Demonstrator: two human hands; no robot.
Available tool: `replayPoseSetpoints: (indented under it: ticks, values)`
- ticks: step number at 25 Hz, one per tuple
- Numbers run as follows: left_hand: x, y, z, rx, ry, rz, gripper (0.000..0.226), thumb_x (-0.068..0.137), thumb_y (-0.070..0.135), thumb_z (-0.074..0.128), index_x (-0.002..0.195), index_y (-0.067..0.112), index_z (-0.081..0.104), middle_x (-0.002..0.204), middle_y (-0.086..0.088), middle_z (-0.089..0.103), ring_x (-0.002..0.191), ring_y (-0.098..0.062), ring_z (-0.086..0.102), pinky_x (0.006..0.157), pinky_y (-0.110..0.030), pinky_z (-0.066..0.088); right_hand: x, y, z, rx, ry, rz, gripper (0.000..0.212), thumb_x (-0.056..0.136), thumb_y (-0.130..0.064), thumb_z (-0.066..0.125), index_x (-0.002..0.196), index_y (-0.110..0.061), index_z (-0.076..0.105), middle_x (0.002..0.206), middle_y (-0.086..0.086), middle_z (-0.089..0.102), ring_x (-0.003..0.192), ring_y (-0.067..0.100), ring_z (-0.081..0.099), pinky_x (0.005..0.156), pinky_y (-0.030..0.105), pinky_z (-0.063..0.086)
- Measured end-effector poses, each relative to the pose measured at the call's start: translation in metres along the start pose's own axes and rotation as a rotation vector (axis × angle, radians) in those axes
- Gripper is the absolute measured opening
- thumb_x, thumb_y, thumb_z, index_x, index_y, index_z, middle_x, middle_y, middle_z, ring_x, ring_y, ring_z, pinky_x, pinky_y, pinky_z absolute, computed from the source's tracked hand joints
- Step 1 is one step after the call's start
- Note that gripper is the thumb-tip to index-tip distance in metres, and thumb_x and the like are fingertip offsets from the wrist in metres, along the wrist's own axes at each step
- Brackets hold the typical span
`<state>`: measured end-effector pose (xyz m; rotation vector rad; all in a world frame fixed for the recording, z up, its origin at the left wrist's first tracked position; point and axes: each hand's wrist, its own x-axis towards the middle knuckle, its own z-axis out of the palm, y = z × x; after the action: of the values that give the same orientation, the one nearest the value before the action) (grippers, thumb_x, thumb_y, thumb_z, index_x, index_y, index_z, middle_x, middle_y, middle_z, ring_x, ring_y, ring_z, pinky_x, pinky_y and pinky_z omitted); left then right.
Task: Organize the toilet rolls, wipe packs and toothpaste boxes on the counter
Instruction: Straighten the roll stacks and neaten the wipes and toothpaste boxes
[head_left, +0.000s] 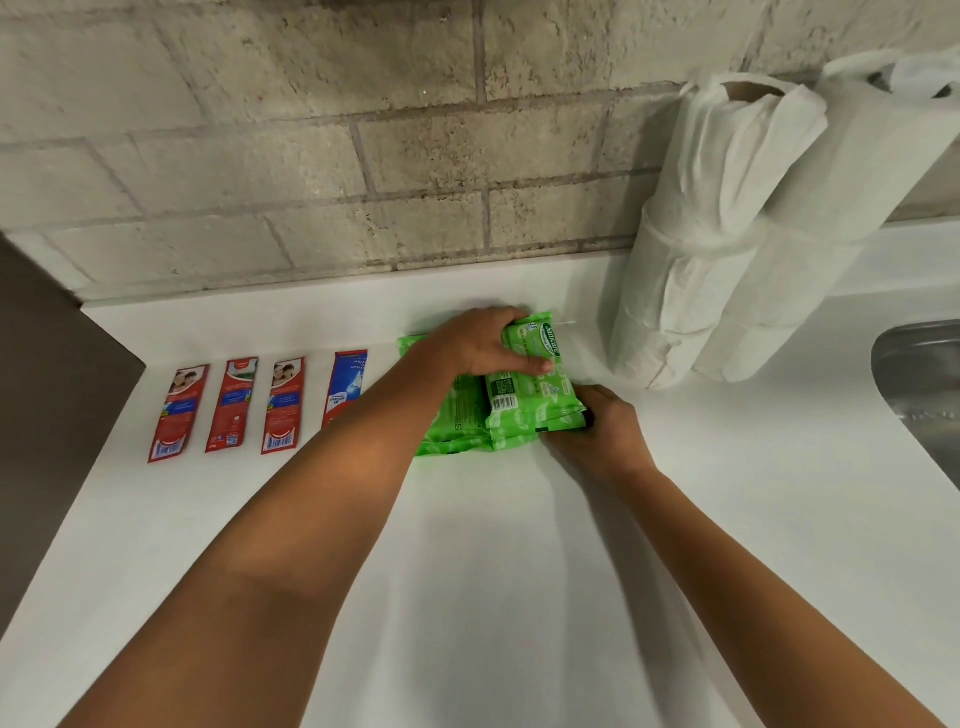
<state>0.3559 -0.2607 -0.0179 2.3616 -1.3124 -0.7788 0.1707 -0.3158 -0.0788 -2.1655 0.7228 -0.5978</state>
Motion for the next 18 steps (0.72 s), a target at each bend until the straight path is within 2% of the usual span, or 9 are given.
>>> replayPoseSetpoints:
  ticks: [4,6,8,9,11,13,14,16,18]
  values:
    - [-0.001,-0.001,0.003,0.022,0.008,0.022,0.095,0.065,0.062,0.07,0.144,0.03,0.029,0.151,-0.001,0.036,0.138,-0.023,0.035,0.115,-0.042,0.028,0.0,0.0,0.001,0.004,0.005,-0.014,0.017,0.067,-0.018,0.077,0.081,-0.015,0.069,0.073,-0.005,0.057,0.068,0.013,0.052,0.061,0.006,0.038]
    - [-0.003,-0.002,0.002,0.031,0.057,0.061,0.09,0.07,0.061,0.067,0.144,0.028,0.029,0.153,-0.002,0.033,0.14,-0.023,0.031,0.116,-0.04,0.026,0.001,0.007,-0.001,-0.006,-0.051,-0.007,0.034,0.066,-0.016,0.077,0.099,-0.018,0.068,0.088,-0.003,0.059,0.076,0.014,0.056,0.066,0.008,0.043]
    - [-0.009,-0.007,-0.002,-0.076,0.194,0.061,0.08,0.078,0.058,0.061,0.144,0.024,0.032,0.152,-0.005,0.034,0.139,-0.023,0.033,0.116,-0.04,0.027,0.003,0.013,-0.009,0.128,-0.138,0.064,0.064,0.066,-0.007,0.075,0.126,-0.017,0.054,0.115,0.002,0.053,0.09,0.016,0.056,0.073,0.002,0.043]
    - [-0.015,-0.011,-0.002,-0.169,0.297,0.038,0.072,0.082,0.054,0.058,0.142,0.021,0.035,0.15,-0.007,0.037,0.137,-0.023,0.036,0.115,-0.039,0.029,0.003,0.012,-0.015,0.261,-0.139,0.119,0.069,0.068,-0.006,0.07,0.131,-0.019,0.047,0.123,0.006,0.048,0.094,0.019,0.054,0.075,0.006,0.045]
    - [-0.032,-0.022,0.004,-0.296,0.564,-0.03,0.054,0.09,0.038,0.055,0.137,0.013,0.044,0.143,-0.012,0.045,0.133,-0.025,0.041,0.111,-0.032,0.032,0.006,0.008,-0.021,0.405,-0.078,0.17,0.065,0.066,-0.014,0.056,0.129,-0.023,0.044,0.13,0.007,0.045,0.1,0.023,0.051,0.084,0.024,0.048]
    - [-0.052,-0.036,0.014,-0.35,0.719,-0.163,0.049,0.091,0.026,0.055,0.135,0.009,0.046,0.141,-0.014,0.046,0.131,-0.024,0.042,0.105,-0.024,0.031,0.015,-0.005,-0.023,0.333,-0.094,0.108,0.062,0.07,-0.028,0.056,0.131,-0.026,0.046,0.138,0.004,0.042,0.115,0.022,0.047,0.095,0.034,0.044]
    - [-0.06,-0.041,0.019,-0.373,0.705,-0.223,0.052,0.09,0.024,0.056,0.137,0.009,0.043,0.143,-0.013,0.043,0.13,-0.022,0.042,0.102,-0.021,0.031,0.021,-0.013,-0.022,0.257,-0.139,0.061,0.061,0.074,-0.035,0.059,0.133,-0.029,0.046,0.145,0.003,0.036,0.127,0.021,0.041,0.101,0.034,0.039]
    - [-0.069,-0.05,0.032,-0.441,0.566,-0.283,0.063,0.087,0.025,0.06,0.143,0.012,0.035,0.148,-0.01,0.035,0.129,-0.017,0.041,0.099,-0.014,0.034,0.032,-0.025,-0.016,0.063,-0.253,-0.008,0.06,0.082,-0.04,0.064,0.137,-0.034,0.041,0.155,0.004,0.02,0.142,0.02,0.021,0.11,0.031,0.025]
    - [-0.071,-0.054,0.042,-0.468,0.484,-0.276,0.071,0.087,0.029,0.06,0.147,0.015,0.025,0.153,-0.009,0.028,0.138,-0.021,0.032,0.111,-0.026,0.03,0.037,-0.029,-0.008,-0.115,-0.341,-0.02,0.062,0.086,-0.041,0.06,0.141,-0.033,0.034,0.158,0.003,0.008,0.146,0.019,0.011,0.115,0.031,0.019]
